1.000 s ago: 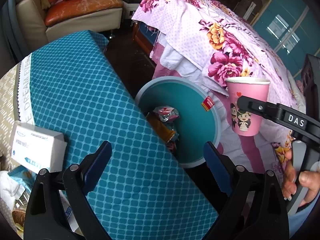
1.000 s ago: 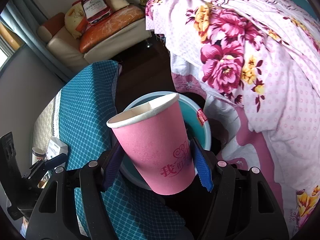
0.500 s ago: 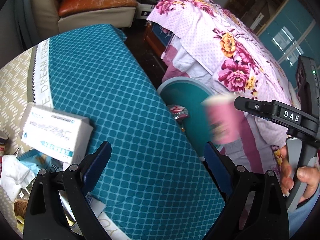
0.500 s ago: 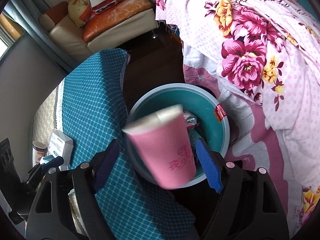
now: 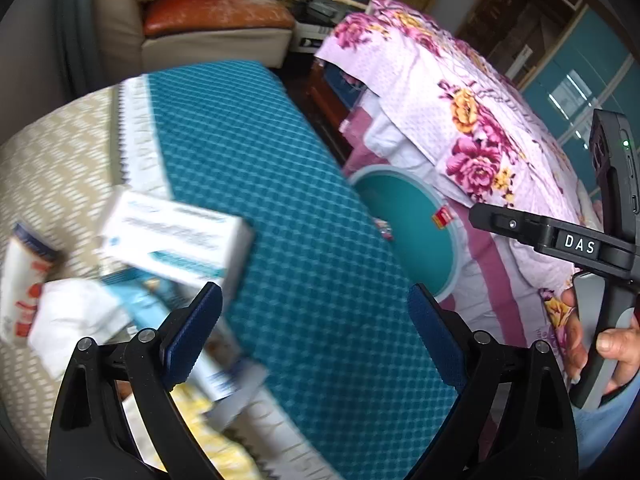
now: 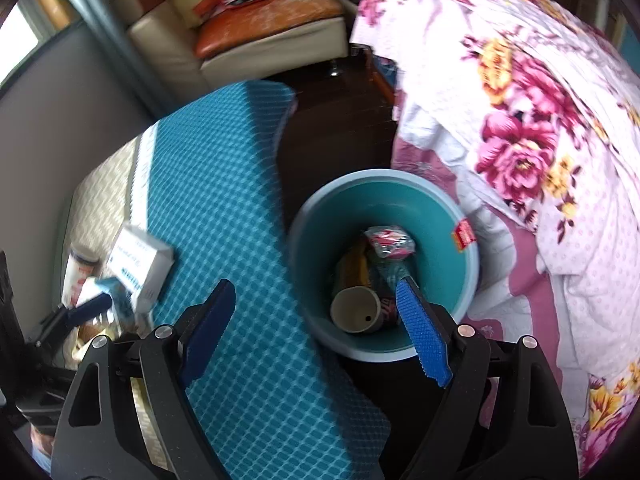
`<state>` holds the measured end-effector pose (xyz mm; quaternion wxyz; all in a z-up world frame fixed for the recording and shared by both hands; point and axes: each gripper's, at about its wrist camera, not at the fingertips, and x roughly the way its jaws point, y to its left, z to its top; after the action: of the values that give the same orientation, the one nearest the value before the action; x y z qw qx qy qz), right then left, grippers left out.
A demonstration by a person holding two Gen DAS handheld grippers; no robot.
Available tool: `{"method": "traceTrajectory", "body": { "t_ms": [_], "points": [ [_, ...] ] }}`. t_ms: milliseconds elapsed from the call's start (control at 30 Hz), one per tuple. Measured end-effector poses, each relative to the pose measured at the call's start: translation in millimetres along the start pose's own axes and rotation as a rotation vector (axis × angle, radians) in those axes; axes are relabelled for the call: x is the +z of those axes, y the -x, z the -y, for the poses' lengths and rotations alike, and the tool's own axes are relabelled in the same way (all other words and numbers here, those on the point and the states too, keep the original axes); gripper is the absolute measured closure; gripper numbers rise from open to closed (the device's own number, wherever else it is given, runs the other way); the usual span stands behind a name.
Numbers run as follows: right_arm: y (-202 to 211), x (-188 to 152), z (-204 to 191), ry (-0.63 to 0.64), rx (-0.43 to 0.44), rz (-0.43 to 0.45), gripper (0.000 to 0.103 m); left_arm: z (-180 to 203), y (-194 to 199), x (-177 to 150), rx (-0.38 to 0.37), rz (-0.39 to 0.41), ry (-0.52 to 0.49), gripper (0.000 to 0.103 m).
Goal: Collect trash
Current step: 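Release the pink paper cup into the bin with the right gripper, then grasp the white ALDI cup with the left gripper while the right grasps the white medicine box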
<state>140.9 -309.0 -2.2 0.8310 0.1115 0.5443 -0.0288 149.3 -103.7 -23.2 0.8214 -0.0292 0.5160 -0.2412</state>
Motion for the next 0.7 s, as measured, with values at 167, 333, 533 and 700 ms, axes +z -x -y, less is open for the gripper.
{"method": "traceTrajectory", "body": {
  "t_ms": [167, 333, 533, 700],
  "points": [
    [-1, 1, -36, 0.076, 0.012, -0.021, 0.024, -44, 30, -11, 0.056, 0.04, 0.047, 0.009],
    [-8, 3, -79, 0.166, 0.019, -0.051, 0.024, -99, 60, -22, 0.131, 0.075, 0.098, 0.009],
    [-36, 12, -138, 0.341, 0.022, -0.126, 0.024, -172, 81, -38, 0.229, 0.067, 0.155, 0.009],
    [-72, 23, -179, 0.447, 0.055, -0.214, 0.024, -206, 74, -42, 0.264, 0.021, 0.155, 0.009]
  ]
}}
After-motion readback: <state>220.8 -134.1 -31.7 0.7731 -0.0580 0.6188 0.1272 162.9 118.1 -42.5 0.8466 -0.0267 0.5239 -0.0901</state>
